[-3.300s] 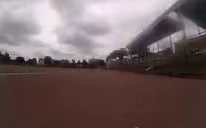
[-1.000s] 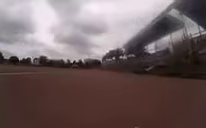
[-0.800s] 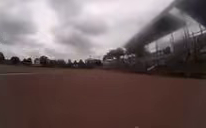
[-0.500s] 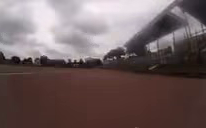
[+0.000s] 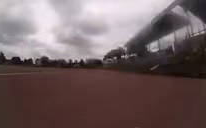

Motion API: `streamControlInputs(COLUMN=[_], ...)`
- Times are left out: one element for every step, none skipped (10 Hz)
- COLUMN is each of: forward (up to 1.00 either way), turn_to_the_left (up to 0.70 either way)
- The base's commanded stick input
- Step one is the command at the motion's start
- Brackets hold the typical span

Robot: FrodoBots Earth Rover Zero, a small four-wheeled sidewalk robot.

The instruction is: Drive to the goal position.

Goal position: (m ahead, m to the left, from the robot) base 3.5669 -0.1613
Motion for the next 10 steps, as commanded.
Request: streamControlInputs(forward=[0.70, 0.70, 0.70, 0.70, 0.70, 0.70, 0.70, 0.70, 0.70, 0.70], turn_to_the_left=[0.00, 0.00, 0.00, 0.00, 0.00, 0.00, 0.00, 0.00, 0.00, 0.00])
